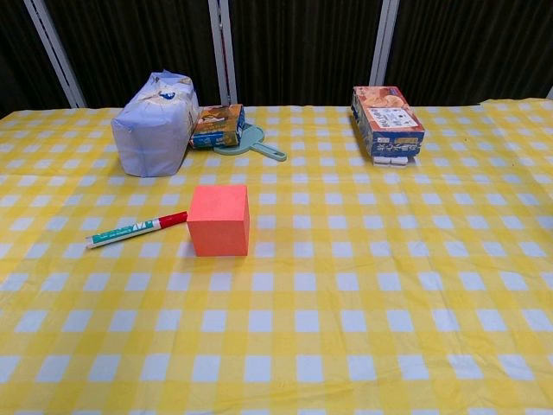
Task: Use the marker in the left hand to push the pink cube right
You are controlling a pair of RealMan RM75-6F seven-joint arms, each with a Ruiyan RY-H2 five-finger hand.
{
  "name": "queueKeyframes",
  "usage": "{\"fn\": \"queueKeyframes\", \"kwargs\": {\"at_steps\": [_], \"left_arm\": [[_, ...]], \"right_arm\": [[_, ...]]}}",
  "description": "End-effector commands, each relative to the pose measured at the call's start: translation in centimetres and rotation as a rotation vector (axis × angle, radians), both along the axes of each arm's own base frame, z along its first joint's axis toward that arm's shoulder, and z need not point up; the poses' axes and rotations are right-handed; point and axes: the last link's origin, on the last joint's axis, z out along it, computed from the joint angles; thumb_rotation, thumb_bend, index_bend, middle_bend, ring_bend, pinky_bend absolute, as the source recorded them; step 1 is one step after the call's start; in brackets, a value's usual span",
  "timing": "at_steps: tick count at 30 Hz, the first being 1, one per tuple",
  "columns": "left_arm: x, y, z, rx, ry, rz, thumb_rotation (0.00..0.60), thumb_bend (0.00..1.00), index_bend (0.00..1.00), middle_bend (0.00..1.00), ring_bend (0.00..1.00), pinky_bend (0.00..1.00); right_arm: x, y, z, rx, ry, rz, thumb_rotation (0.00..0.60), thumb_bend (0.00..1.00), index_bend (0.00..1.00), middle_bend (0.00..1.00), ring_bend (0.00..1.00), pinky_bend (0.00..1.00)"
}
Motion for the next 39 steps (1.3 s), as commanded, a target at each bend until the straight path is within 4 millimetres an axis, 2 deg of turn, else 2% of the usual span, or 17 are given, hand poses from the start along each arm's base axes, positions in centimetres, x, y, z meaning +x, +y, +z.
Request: {"fn": "queueKeyframes", "kwargs": {"at_steps": [1, 9, 12, 18, 21, 24, 27, 31, 35, 39], "left_arm": [[0.0, 0.1, 0.0, 0.002, 0.001, 0.000, 0.600, 0.06, 0.00, 0.00, 0.00, 0.01], [0.0, 0.2, -0.3, -0.010, 0.003, 0.009, 0.600, 0.07, 0.00, 0.00, 0.00, 0.01], [0.4, 0.8, -0.6, -0.012, -0.029, 0.023, 0.600, 0.09, 0.03, 0.00, 0.00, 0.05], [2.1, 3.3, -1.1, -0.014, -0.115, 0.061, 0.600, 0.14, 0.10, 0.00, 0.00, 0.06], [3.1, 5.1, -1.9, -0.030, -0.101, 0.064, 0.600, 0.19, 0.19, 0.01, 0.00, 0.07], [4.2, 6.9, -3.1, -0.048, -0.054, 0.050, 0.600, 0.24, 0.28, 0.03, 0.00, 0.10], [5.9, 8.6, -5.3, -0.067, -0.028, 0.034, 0.600, 0.25, 0.30, 0.04, 0.00, 0.11], [7.3, 10.0, -7.9, -0.107, -0.031, 0.068, 0.600, 0.26, 0.31, 0.04, 0.00, 0.11], [8.5, 11.2, -10.4, -0.140, -0.002, 0.108, 0.600, 0.31, 0.35, 0.05, 0.00, 0.11], [9.3, 11.9, -12.2, -0.159, 0.012, 0.137, 0.600, 0.33, 0.38, 0.05, 0.00, 0.11]], "right_arm": [[0.0, 0.0, 0.0, 0.000, -0.002, -0.002, 0.600, 0.30, 0.00, 0.00, 0.00, 0.00], [0.0, 0.0, 0.0, 0.003, -0.004, -0.002, 0.600, 0.30, 0.00, 0.00, 0.00, 0.00], [0.0, 0.0, -0.1, 0.005, 0.001, -0.002, 0.600, 0.30, 0.00, 0.00, 0.00, 0.00], [0.0, 0.0, -0.1, 0.005, 0.001, -0.005, 0.600, 0.30, 0.00, 0.00, 0.00, 0.00], [0.0, 0.0, -0.1, 0.006, 0.001, -0.004, 0.600, 0.30, 0.00, 0.00, 0.00, 0.00], [0.0, 0.0, 0.0, 0.006, -0.001, -0.005, 0.600, 0.30, 0.00, 0.00, 0.00, 0.00], [-0.1, 0.0, 0.0, 0.006, -0.001, -0.005, 0.600, 0.30, 0.00, 0.00, 0.00, 0.00], [-0.1, 0.0, 0.0, 0.006, -0.005, -0.005, 0.600, 0.30, 0.00, 0.00, 0.00, 0.00], [-0.1, 0.0, 0.1, 0.006, -0.013, -0.005, 0.600, 0.30, 0.00, 0.00, 0.00, 0.00], [-0.1, 0.0, 0.1, 0.007, -0.017, -0.004, 0.600, 0.30, 0.00, 0.00, 0.00, 0.00]]}}
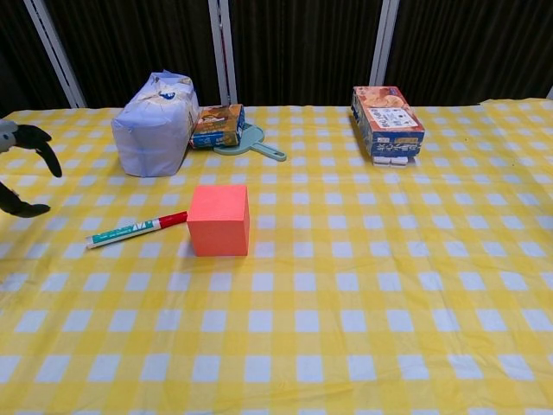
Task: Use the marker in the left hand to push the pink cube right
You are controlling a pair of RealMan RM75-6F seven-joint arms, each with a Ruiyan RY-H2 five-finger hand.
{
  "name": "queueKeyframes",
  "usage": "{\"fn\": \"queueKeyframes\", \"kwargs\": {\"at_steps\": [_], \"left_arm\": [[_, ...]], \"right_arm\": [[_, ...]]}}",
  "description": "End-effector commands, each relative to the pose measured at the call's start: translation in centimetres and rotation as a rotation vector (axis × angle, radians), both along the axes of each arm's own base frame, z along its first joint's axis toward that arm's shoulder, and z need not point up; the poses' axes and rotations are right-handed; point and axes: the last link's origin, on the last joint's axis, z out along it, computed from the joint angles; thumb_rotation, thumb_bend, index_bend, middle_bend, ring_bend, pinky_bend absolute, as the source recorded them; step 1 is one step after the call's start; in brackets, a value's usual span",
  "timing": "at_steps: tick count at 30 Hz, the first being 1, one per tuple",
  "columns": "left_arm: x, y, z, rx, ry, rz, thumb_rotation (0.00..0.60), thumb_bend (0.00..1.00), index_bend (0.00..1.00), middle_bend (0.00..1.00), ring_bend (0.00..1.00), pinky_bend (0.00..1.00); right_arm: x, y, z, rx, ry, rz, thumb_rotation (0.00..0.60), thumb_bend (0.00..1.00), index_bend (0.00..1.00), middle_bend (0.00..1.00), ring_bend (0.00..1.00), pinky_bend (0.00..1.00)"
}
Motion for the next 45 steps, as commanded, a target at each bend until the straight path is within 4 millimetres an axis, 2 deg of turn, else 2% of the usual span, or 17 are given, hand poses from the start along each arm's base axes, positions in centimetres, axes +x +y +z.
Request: {"fn": "queueKeyframes", "kwargs": {"at_steps": [1, 15, 34, 45], "left_arm": [[1.1, 1.1, -1.7, -0.013, 0.015, 0.021, 0.600, 0.33, 0.38, 0.06, 0.00, 0.11], [2.3, 2.6, -5.2, -0.014, 0.003, 0.137, 0.600, 0.36, 0.39, 0.06, 0.00, 0.11], [3.5, 2.3, -7.0, -0.048, -0.022, 0.150, 0.600, 0.36, 0.38, 0.05, 0.00, 0.11], [3.5, 2.7, -8.1, -0.061, -0.006, 0.166, 0.600, 0.36, 0.40, 0.06, 0.00, 0.11]], "right_arm": [[0.0, 0.0, 0.0, 0.001, -0.001, 0.001, 0.600, 0.30, 0.00, 0.00, 0.00, 0.00], [0.0, 0.0, 0.0, 0.003, -0.013, 0.003, 0.600, 0.30, 0.00, 0.00, 0.00, 0.00], [0.1, 0.0, 0.0, 0.001, -0.015, 0.006, 0.600, 0.30, 0.00, 0.00, 0.00, 0.00], [0.1, 0.0, 0.1, 0.002, -0.021, 0.005, 0.600, 0.30, 0.00, 0.00, 0.00, 0.00]]}}
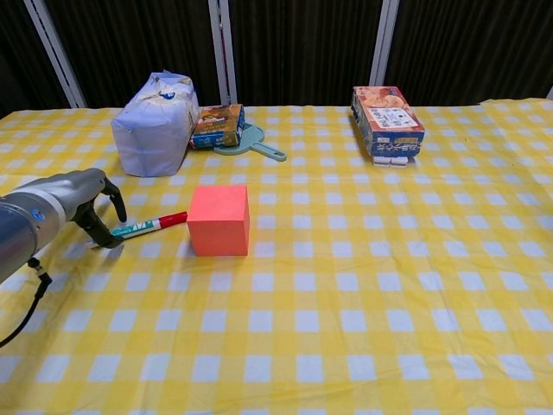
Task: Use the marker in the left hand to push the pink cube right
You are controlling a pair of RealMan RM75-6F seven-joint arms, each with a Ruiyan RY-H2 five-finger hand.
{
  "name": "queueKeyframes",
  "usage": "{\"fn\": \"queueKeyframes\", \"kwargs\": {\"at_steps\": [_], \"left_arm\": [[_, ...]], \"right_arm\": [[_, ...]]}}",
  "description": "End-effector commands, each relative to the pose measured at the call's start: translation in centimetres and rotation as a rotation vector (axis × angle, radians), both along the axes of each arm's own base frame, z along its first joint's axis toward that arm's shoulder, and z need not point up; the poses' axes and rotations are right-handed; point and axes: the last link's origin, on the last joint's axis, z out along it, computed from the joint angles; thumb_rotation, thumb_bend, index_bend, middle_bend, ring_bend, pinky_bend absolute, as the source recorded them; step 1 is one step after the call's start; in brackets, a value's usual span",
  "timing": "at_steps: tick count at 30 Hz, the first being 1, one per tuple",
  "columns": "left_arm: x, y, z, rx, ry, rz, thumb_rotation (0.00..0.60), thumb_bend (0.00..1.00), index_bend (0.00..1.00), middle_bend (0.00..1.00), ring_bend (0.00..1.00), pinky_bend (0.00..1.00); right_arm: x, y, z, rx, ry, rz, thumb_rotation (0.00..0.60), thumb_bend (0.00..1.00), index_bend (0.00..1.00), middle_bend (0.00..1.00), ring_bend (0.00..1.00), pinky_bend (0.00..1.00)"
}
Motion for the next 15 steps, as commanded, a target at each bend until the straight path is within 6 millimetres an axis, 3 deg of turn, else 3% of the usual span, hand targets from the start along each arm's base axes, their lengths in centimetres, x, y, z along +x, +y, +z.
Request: {"fn": "queueKeyframes", "kwargs": {"at_steps": [1, 5, 9, 15], "left_arm": [[0.07, 0.17, -0.23, -0.002, 0.001, 0.003, 0.600, 0.37, 0.41, 0.06, 0.00, 0.11], [0.10, 0.17, -0.60, -0.011, -0.001, 0.008, 0.600, 0.40, 0.46, 0.07, 0.00, 0.11], [0.08, 0.00, -0.86, -0.018, 0.006, 0.001, 0.600, 0.51, 0.55, 0.09, 0.00, 0.11], [0.12, -0.13, -0.31, -0.002, 0.006, -0.023, 0.600, 0.57, 0.57, 0.09, 0.00, 0.11]], "right_arm": [[0.01, 0.01, 0.01, 0.000, -0.002, 0.000, 0.600, 0.30, 0.00, 0.00, 0.00, 0.00], [0.02, 0.00, 0.03, -0.001, -0.005, 0.001, 0.600, 0.30, 0.00, 0.00, 0.00, 0.00], [0.03, -0.01, 0.03, -0.001, -0.007, 0.002, 0.600, 0.30, 0.00, 0.00, 0.00, 0.00], [0.01, 0.01, 0.06, -0.003, -0.012, 0.002, 0.600, 0.30, 0.00, 0.00, 0.00, 0.00]]}}
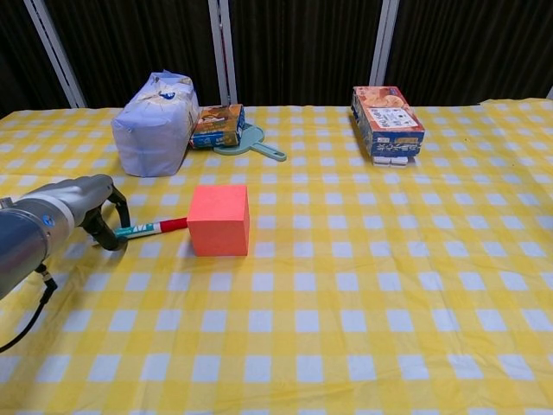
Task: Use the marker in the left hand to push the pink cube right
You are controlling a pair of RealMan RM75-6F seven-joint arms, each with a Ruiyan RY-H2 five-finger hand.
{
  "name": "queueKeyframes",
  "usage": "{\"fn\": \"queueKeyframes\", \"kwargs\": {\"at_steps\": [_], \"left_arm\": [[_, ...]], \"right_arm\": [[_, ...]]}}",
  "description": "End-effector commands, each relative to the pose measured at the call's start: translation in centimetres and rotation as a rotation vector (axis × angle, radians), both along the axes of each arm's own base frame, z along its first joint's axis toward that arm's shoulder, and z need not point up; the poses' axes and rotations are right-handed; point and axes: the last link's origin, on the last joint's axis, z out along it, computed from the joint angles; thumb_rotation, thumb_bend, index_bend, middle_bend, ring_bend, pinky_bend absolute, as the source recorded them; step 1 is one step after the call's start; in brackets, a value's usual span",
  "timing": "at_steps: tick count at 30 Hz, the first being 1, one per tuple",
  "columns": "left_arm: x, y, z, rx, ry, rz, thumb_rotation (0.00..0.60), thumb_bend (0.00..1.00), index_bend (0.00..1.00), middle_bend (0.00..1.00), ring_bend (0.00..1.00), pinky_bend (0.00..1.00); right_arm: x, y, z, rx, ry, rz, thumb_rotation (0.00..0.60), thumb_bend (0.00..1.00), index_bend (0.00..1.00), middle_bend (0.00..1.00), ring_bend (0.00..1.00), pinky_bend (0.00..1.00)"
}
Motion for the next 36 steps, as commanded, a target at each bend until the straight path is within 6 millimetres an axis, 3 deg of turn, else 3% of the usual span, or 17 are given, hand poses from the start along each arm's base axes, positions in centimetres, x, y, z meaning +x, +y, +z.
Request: {"fn": "queueKeyframes", "kwargs": {"at_steps": [1, 13, 19, 29, 36], "left_arm": [[0.0, 0.0, 0.6, 0.014, 0.003, -0.020, 0.600, 0.57, 0.57, 0.09, 0.00, 0.11], [-2.5, -0.8, 5.1, -0.026, 0.143, -0.105, 0.600, 0.57, 0.58, 0.09, 0.00, 0.10], [-3.4, -1.0, 5.9, -0.065, 0.148, -0.142, 0.600, 0.57, 0.58, 0.10, 0.00, 0.10], [-1.6, -0.7, 3.3, -0.099, 0.095, -0.200, 0.600, 0.56, 0.56, 0.10, 0.00, 0.10], [0.8, -0.1, 0.8, -0.108, 0.041, -0.204, 0.600, 0.56, 0.56, 0.10, 0.00, 0.10]], "right_arm": [[0.0, 0.0, 0.0, -0.001, 0.000, 0.001, 0.600, 0.30, 0.00, 0.00, 0.00, 0.00], [0.1, 0.0, 0.0, -0.002, -0.003, -0.002, 0.600, 0.30, 0.00, 0.00, 0.00, 0.00], [0.1, 0.0, -0.1, -0.002, -0.007, -0.004, 0.600, 0.30, 0.00, 0.00, 0.00, 0.00], [0.1, 0.0, 0.0, -0.001, -0.012, -0.004, 0.600, 0.30, 0.00, 0.00, 0.00, 0.00], [0.0, 0.1, 0.0, 0.001, -0.015, -0.006, 0.600, 0.30, 0.00, 0.00, 0.00, 0.00]]}}
